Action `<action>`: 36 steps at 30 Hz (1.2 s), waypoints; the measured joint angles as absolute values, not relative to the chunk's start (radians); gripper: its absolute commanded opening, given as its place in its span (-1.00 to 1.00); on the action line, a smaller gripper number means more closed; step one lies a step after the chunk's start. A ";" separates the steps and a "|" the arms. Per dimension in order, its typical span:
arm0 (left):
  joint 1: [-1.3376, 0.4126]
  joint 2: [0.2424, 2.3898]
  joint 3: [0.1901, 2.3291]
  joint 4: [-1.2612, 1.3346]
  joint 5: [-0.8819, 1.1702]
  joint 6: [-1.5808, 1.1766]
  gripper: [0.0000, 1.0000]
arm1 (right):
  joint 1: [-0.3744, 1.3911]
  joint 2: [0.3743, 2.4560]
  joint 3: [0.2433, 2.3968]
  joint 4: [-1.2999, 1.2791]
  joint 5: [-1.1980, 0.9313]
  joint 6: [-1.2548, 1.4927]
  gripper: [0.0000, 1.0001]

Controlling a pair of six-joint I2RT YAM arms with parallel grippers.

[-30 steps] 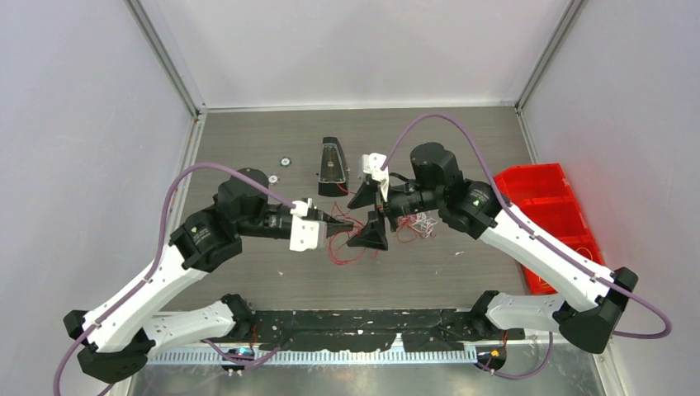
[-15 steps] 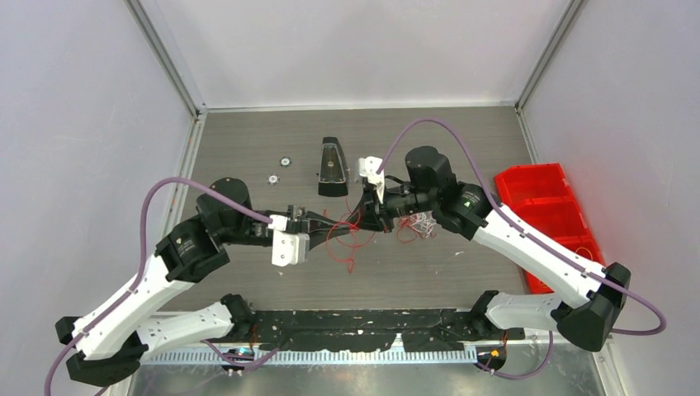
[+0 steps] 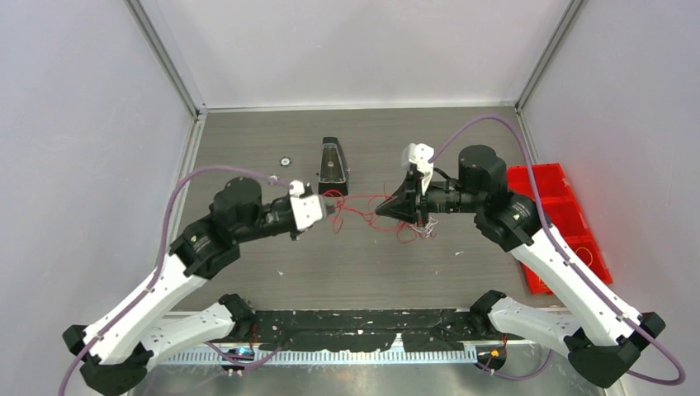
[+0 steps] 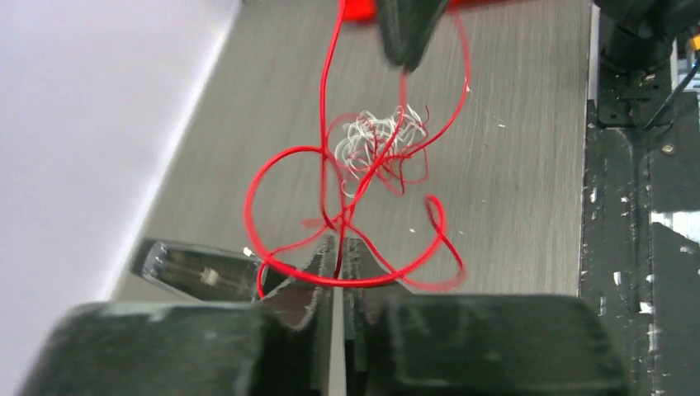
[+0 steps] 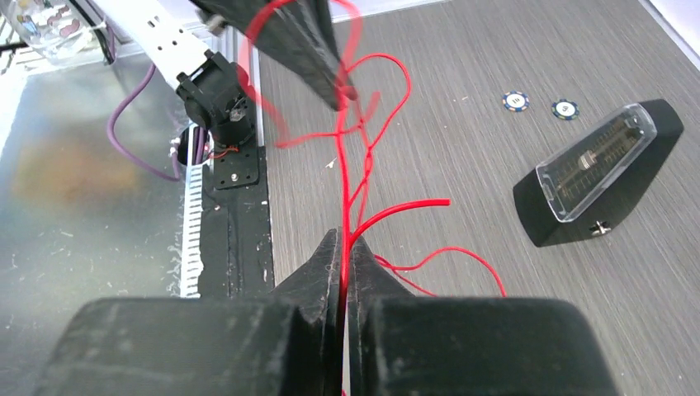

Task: Untangle the cables

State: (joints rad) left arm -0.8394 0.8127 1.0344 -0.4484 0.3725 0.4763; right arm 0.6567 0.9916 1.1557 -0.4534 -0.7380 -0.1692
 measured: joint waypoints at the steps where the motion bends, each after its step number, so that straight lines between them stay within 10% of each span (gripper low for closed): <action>1: -0.809 0.841 1.045 -0.458 0.376 0.444 -0.89 | 0.643 0.984 1.156 -0.455 -0.746 -0.155 -0.89; 4: -0.748 0.932 1.093 -0.480 0.418 0.363 -0.64 | 0.607 0.973 1.165 -0.466 -0.774 -0.098 -0.89; 13: -0.722 1.055 1.118 -0.512 0.526 0.196 0.98 | 0.284 0.971 1.215 -0.467 -0.886 0.112 -0.89; 36: -0.653 0.964 1.017 -0.514 0.519 0.142 0.99 | -0.648 1.393 1.996 -1.388 -0.957 -0.503 -0.89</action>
State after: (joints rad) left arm -0.6525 0.9638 1.0168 -0.5140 0.5194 0.1421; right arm -0.6476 1.3930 1.9961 -1.3880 -0.9565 -0.5034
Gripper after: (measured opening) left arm 0.994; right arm 0.071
